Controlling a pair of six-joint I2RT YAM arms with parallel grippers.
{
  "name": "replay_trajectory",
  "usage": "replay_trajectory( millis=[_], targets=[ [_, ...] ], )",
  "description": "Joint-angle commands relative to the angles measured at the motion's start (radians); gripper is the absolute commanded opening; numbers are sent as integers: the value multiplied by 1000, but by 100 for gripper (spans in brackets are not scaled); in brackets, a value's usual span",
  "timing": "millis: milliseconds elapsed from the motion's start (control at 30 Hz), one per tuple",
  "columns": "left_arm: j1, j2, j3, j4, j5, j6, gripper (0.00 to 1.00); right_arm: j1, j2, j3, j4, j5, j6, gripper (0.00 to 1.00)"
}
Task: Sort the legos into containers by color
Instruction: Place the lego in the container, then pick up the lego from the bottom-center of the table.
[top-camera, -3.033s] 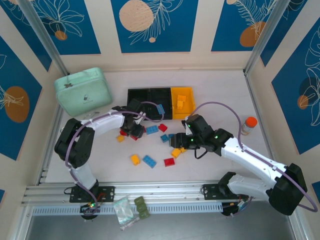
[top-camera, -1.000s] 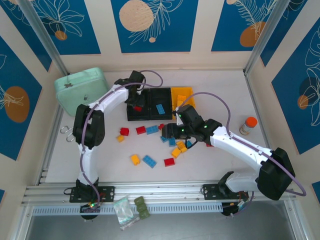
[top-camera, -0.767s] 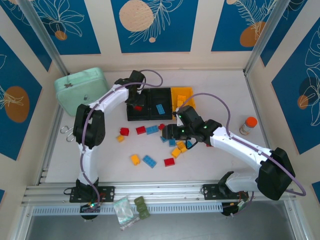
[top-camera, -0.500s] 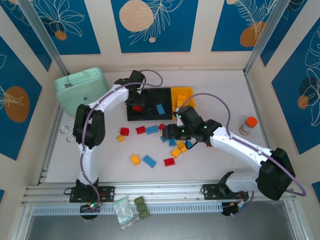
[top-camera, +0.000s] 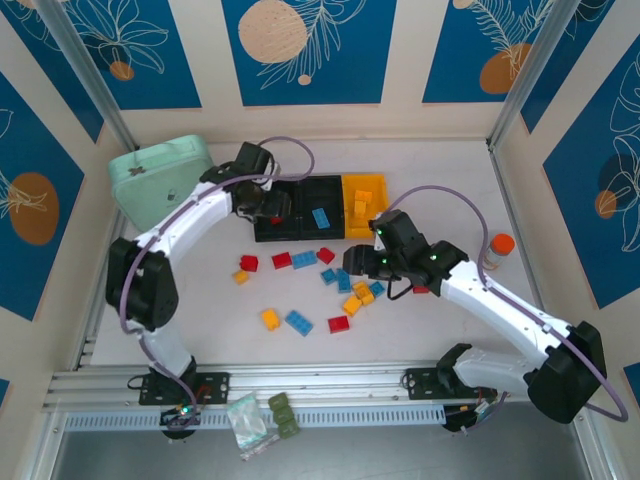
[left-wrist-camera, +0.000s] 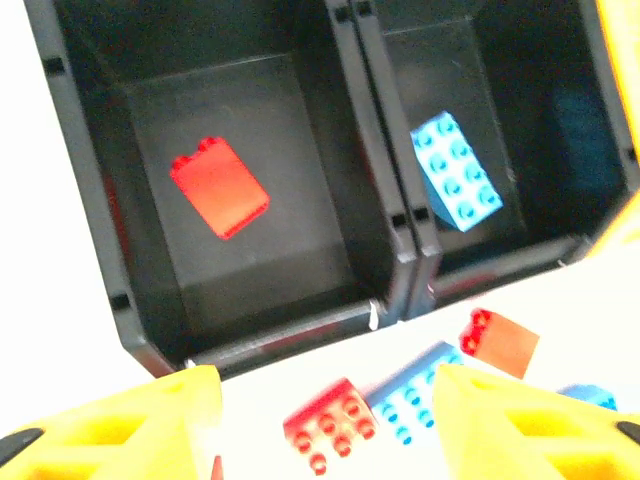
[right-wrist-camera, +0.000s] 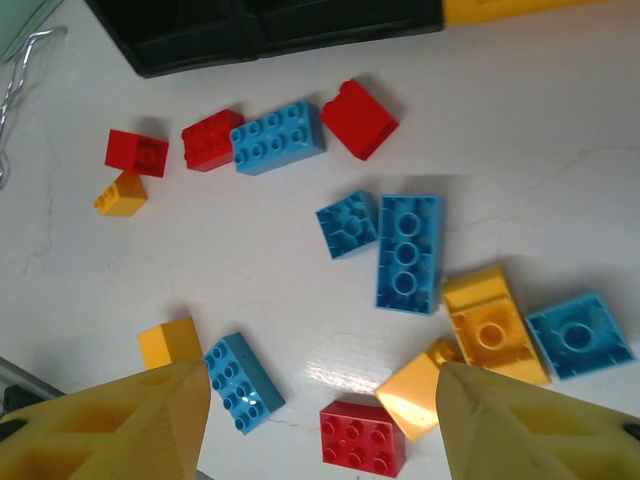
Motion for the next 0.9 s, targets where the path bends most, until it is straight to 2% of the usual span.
replay_trajectory(
  millis=[0, 167, 433, 867],
  targets=[
    [-21, -93, -119, 46, 121, -5, 57, -26, -29, -24, -97, 29, 39, 62],
    [-64, -238, -310, 111, 184, -57, 57, -50, -34, -32, -137, 27, 55, 62],
    [-164, -396, -565, 197, 176, -169, 59, -41, 1, -50, -187, 25, 96, 64],
    [-209, -434, -733, 268, 176, -255, 59, 123, 225, -66, -122, 20, 304, 73]
  ],
)
